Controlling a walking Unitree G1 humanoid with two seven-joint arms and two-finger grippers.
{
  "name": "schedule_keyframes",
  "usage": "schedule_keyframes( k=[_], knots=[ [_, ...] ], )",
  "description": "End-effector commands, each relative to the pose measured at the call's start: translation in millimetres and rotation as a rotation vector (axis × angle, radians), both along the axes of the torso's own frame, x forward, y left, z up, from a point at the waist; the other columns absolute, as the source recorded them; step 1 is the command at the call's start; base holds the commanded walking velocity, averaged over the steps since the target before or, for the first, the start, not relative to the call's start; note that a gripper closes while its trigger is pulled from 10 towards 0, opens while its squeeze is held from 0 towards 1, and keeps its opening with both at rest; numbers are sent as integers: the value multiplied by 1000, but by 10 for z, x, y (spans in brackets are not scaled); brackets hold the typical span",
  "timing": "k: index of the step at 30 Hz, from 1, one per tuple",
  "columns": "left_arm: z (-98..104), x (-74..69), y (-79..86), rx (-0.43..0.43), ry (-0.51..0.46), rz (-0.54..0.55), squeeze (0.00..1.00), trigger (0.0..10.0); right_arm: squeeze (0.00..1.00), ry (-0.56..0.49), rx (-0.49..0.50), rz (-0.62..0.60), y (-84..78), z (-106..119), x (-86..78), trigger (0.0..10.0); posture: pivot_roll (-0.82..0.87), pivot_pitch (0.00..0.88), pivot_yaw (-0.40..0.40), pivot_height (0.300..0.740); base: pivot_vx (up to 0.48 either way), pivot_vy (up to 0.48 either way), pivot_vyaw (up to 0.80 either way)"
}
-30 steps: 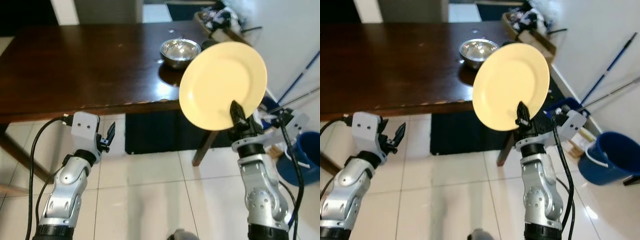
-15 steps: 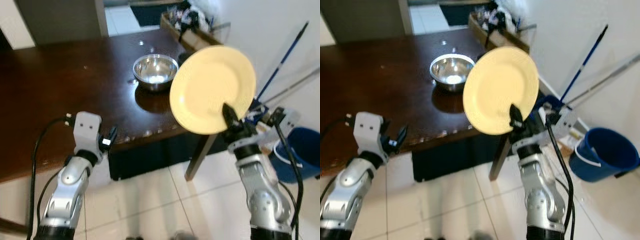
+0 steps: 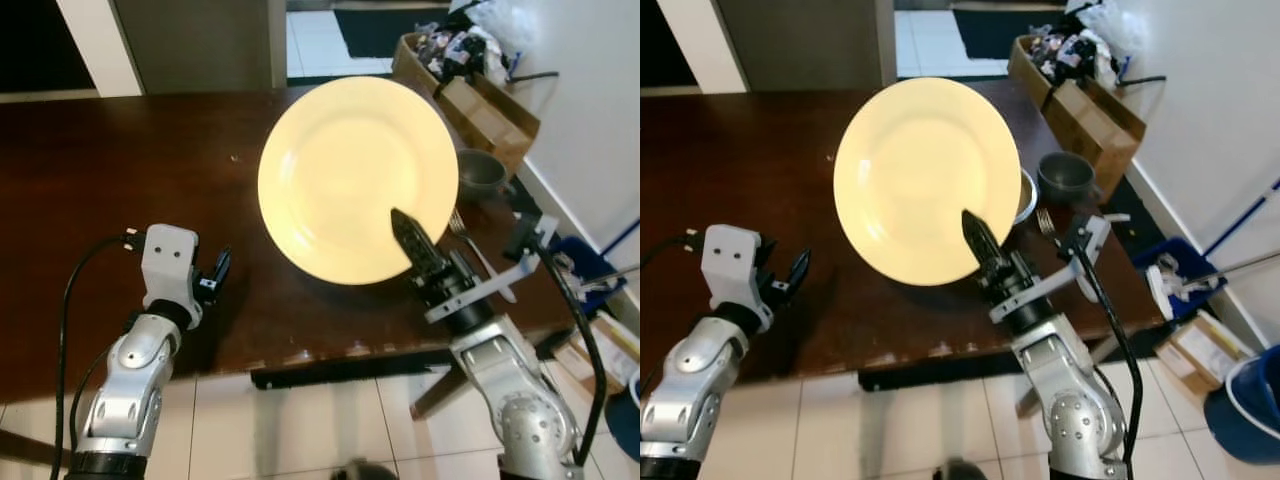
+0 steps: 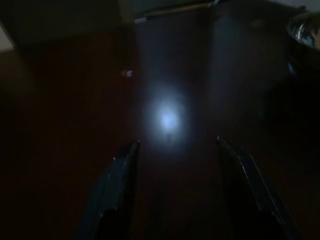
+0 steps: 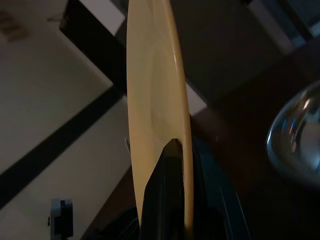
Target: Setting the table
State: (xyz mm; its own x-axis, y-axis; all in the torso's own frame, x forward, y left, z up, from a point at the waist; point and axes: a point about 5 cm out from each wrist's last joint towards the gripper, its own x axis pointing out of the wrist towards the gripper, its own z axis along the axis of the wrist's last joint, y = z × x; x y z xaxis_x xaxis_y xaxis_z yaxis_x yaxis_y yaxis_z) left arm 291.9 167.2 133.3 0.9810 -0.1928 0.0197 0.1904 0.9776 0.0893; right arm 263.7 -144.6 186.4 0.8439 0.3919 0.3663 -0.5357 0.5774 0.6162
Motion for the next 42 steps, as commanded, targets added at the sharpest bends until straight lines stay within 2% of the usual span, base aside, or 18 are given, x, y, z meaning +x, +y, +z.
schedule_keyframes(
  k=[1, 8, 11, 16, 18, 19, 24, 26, 29, 32, 36, 42],
  knots=[
    [-2, -6, 10, 6, 9, -3, 0, 10000, 0, -6, 21, -5, -41, 15, -24, 10000, -133, 16, 70, 740, 0, 0, 0],
    [36, -11, 16, -1, -3, -9, 0, 10000, 0, 61, 114, 39, -43, -106, -71, 10000, -133, 15, 70, 740, 0, 0, 0],
    [115, -3, 50, 24, -20, -45, 0, 10000, 0, 106, 79, 84, 46, -223, -139, 10000, -127, 16, 68, 740, 0, 0, 0],
    [267, -42, 62, 81, -11, -244, 0, 10000, 0, 203, 21, 94, 74, -385, -236, 10000, -124, 20, 68, 740, 0, 0, 0],
    [286, -51, 56, 85, -8, -272, 0, 10000, 0, 217, 19, 94, 70, -404, -248, 10000, -124, 20, 68, 740, 0, 0, 0],
    [349, -70, 33, 99, -15, -331, 0, 10000, 0, 258, 40, 110, 67, -458, -300, 10000, -124, 20, 68, 740, 0, 0, 0],
    [434, -78, -9, 116, -28, -399, 0, 10000, 0, 344, 111, 144, 96, -584, -390, 10000, -124, 20, 68, 740, 0, 0, 0],
    [492, -79, -28, 126, -38, -427, 0, 10000, 0, 424, 159, 200, 196, -729, -458, 10000, -124, 28, 69, 740, 0, 0, 0],
    [499, -80, -26, 127, -38, -430, 0, 10000, 0, 433, 155, 202, 226, -761, -453, 10000, -124, 28, 69, 740, 0, 0, 0],
    [511, -93, -18, 127, -30, -438, 0, 10000, 0, 507, 182, 107, 156, -869, -324, 10000, -117, 28, 68, 740, 0, 0, 0],
    [502, -115, -20, 125, -20, -444, 0, 10000, 0, 556, 169, 61, 106, -907, -272, 10000, -115, 29, 67, 740, 0, 0, 0],
    [490, -130, -42, 119, -13, -451, 0, 10000, 0, 591, 149, 49, 62, -956, -249, 10000, -114, 27, 69, 740, 0, 0, 0]
  ],
)
